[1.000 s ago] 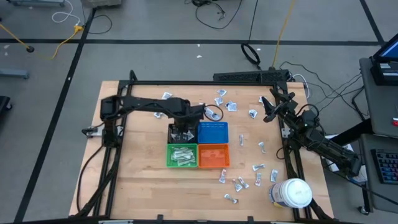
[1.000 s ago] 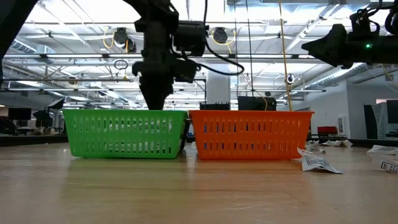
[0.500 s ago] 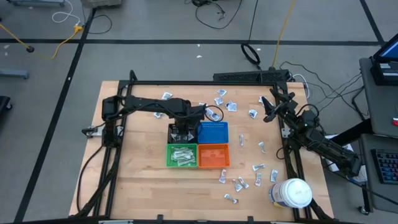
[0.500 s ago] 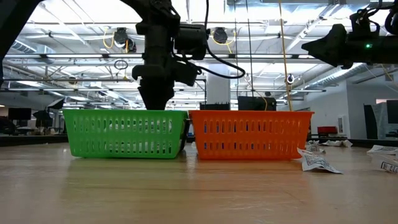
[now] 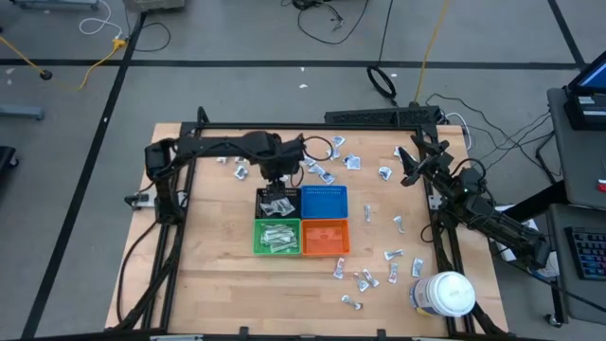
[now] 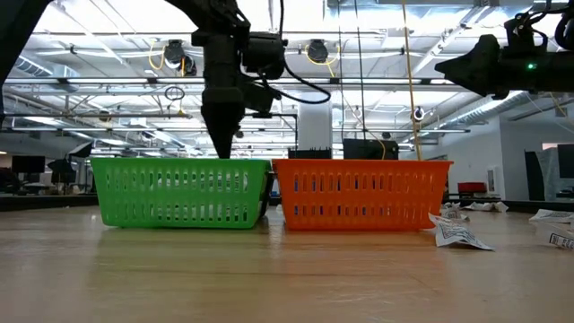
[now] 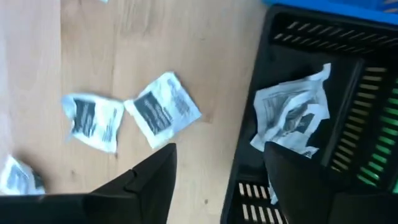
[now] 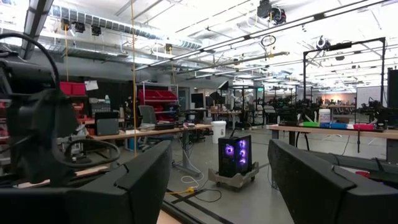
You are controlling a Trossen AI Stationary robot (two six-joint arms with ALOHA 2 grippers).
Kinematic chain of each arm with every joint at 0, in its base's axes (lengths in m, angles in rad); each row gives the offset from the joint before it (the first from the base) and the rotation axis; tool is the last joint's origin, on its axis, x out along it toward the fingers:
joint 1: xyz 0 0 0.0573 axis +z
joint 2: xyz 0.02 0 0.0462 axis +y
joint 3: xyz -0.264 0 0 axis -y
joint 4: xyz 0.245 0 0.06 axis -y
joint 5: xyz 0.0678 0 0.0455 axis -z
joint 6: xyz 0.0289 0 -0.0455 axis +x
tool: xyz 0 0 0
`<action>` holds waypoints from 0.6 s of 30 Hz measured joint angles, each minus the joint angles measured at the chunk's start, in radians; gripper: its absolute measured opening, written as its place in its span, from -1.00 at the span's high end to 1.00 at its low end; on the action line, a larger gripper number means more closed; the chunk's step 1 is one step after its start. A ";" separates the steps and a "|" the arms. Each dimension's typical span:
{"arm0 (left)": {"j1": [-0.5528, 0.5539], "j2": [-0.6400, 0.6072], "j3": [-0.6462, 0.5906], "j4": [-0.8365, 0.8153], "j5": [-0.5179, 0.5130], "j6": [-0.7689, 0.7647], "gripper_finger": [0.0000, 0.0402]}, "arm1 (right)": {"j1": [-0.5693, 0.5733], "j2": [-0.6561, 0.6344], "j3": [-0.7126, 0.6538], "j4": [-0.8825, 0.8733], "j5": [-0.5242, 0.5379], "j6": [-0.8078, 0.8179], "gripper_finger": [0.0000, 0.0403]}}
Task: Pick & Place First Aid Supplies
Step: Put the towelette pack into the black bin
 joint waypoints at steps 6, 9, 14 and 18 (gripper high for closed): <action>0.085 0.000 -0.052 -0.004 0.002 -0.112 -0.28 | 0.000 0.000 0.000 0.000 0.000 0.000 -0.31; 0.137 0.000 -0.074 -0.016 0.000 -0.138 -0.28 | 0.000 0.000 0.000 0.000 0.000 0.000 -0.31; 0.214 0.000 -0.080 -0.015 -0.013 -0.142 -0.28 | 0.000 0.000 0.000 0.000 0.000 0.000 -0.31; 0.276 0.000 -0.080 -0.029 -0.016 -0.163 -0.28 | 0.000 0.000 0.000 0.000 0.000 0.000 -0.31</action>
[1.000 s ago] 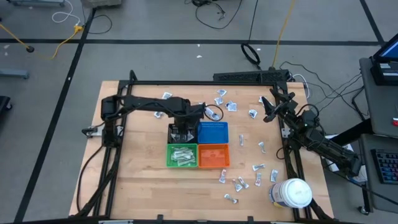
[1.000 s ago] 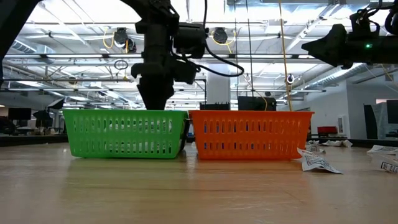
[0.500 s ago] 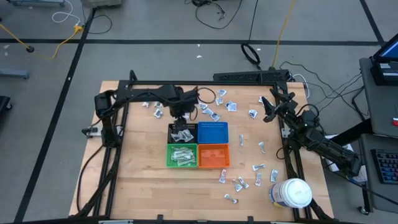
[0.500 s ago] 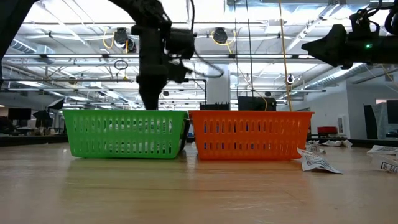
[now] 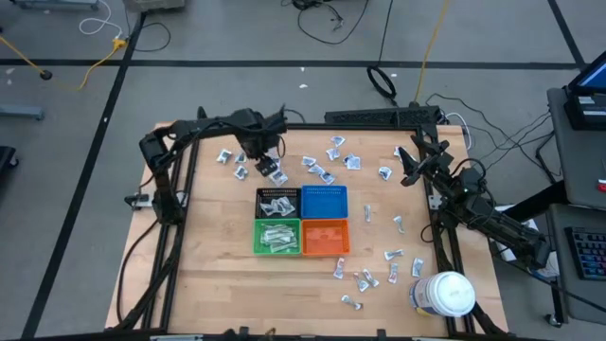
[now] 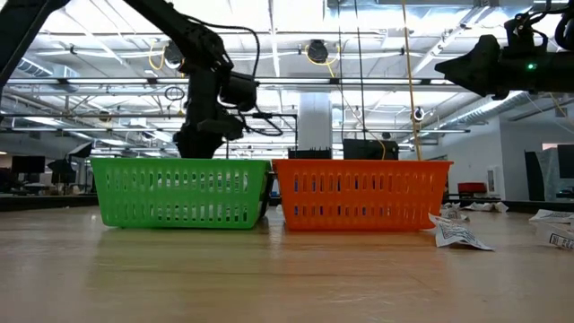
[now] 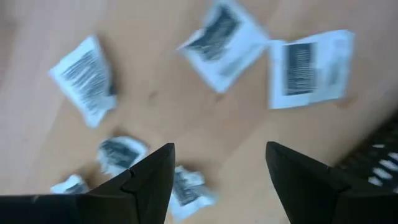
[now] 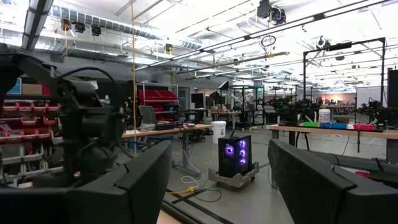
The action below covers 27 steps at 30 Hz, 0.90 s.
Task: Pick & Place First Aid Supplies
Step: Put the towelette pack into the black bin
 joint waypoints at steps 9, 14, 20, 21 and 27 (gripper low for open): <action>0.076 0.000 -0.015 -0.029 -0.001 -0.078 -0.28 | 0.000 0.000 0.000 0.000 0.000 0.000 -0.31; 0.080 -0.054 -0.115 -0.004 0.000 -0.080 -0.28 | 0.000 0.000 0.000 0.000 0.000 0.000 -0.31; 0.072 -0.135 -0.233 0.060 -0.002 -0.093 -0.28 | 0.000 0.000 0.000 0.000 0.000 0.000 -0.31; 0.069 -0.143 -0.244 0.060 -0.002 -0.100 -0.28 | 0.000 0.000 0.000 0.000 0.000 0.000 -0.31; 0.056 -0.144 -0.255 0.061 0.000 -0.097 -0.28 | 0.000 0.000 0.000 0.000 0.000 0.000 -0.31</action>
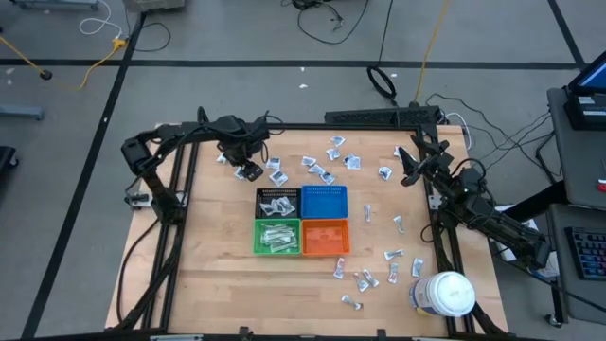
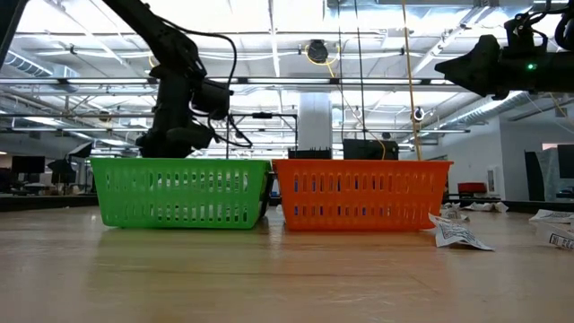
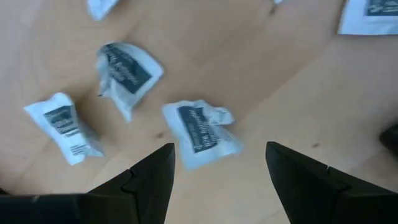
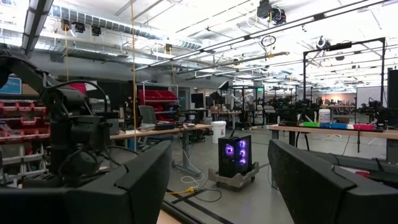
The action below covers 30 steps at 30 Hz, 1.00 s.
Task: Pick & Place First Aid Supplies
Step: Put the towelette pack into the black bin
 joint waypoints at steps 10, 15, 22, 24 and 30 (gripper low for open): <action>-0.032 0.010 -0.089 0.131 0.000 -0.009 -0.28 | 0.000 0.000 0.000 0.000 0.000 0.000 -0.31; -0.038 0.010 -0.141 0.210 -0.001 0.000 -0.28 | 0.000 0.000 0.000 0.000 0.000 0.000 -0.31; -0.039 0.010 -0.146 0.227 -0.001 0.005 0.00 | 0.000 0.000 0.000 0.000 0.000 0.000 -0.31; -0.039 0.010 -0.146 0.227 -0.001 0.005 0.22 | 0.000 0.000 0.000 0.000 0.000 0.000 -0.31; -0.037 0.010 -0.146 0.226 0.005 0.005 0.91 | 0.000 0.000 0.000 0.000 0.000 0.000 -0.31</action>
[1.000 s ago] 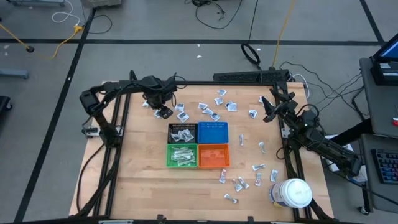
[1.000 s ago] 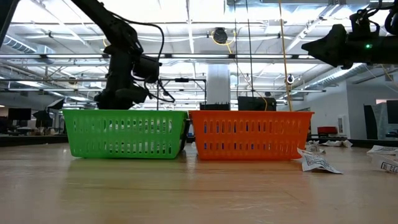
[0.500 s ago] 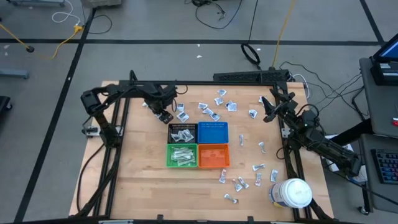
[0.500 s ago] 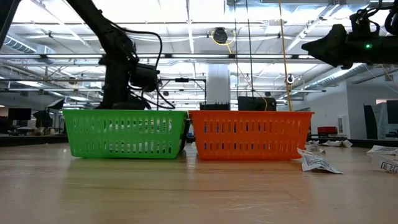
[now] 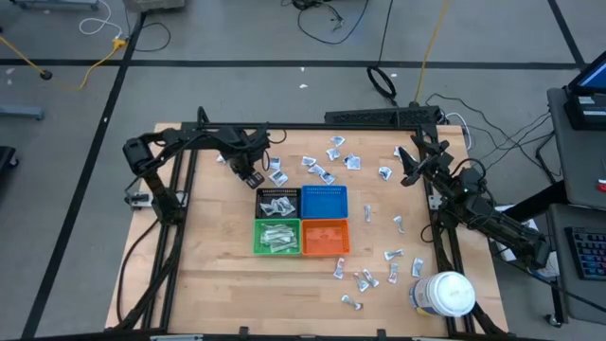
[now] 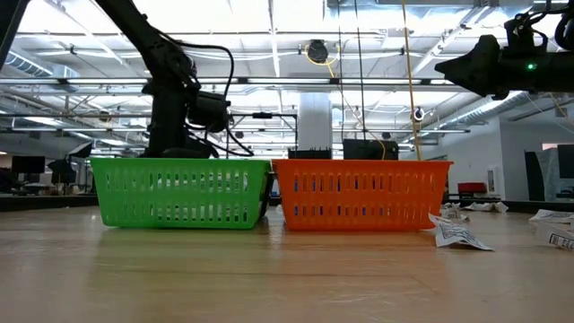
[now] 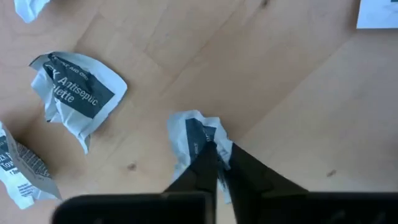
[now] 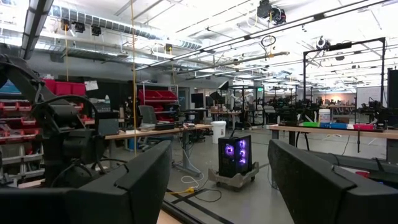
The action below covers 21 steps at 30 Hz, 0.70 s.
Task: Pick & Place First Aid Supplies
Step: Put the towelette pack into the black bin
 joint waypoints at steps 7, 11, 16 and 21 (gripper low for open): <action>0.014 -0.089 0.028 -0.098 0.023 0.046 0.96 | 0.000 0.000 0.000 0.000 0.000 0.000 -0.30; 0.009 -0.156 0.039 -0.145 0.026 0.081 0.97 | 0.000 0.000 0.000 0.000 0.000 0.000 -0.31; -0.021 -0.225 0.040 -0.170 0.014 0.145 0.98 | 0.000 0.000 0.000 0.000 0.000 0.000 -0.31; -0.098 -0.157 0.144 -0.202 0.014 0.132 0.98 | 0.000 0.000 0.000 0.000 0.000 0.000 -0.31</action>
